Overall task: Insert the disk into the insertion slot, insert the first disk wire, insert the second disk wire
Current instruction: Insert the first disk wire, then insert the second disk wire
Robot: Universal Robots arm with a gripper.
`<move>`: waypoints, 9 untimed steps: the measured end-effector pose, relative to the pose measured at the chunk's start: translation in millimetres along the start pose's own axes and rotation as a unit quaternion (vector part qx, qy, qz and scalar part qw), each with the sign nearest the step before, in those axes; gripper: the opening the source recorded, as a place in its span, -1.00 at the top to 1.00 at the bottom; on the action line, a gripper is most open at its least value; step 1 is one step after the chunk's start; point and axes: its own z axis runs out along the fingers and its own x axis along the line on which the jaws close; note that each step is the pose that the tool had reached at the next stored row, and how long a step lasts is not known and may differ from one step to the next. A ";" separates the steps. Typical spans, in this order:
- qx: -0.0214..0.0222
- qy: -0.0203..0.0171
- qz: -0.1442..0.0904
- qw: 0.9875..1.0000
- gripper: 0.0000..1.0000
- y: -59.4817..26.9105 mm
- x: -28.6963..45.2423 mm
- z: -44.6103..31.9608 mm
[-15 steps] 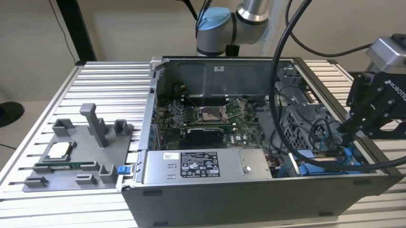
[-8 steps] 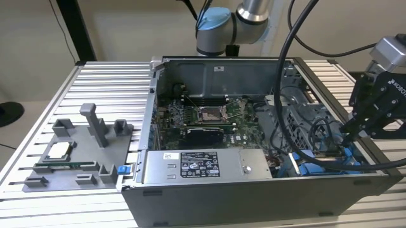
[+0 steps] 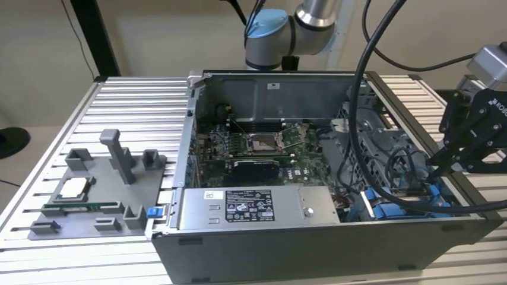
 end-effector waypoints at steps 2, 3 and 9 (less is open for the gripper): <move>0.000 0.000 0.000 1.000 -1.00 -0.1 0.0 0.0; 0.000 0.000 0.000 1.000 -1.00 -0.1 0.0 0.0; 0.000 0.000 0.000 1.000 -1.00 -2.1 0.1 0.8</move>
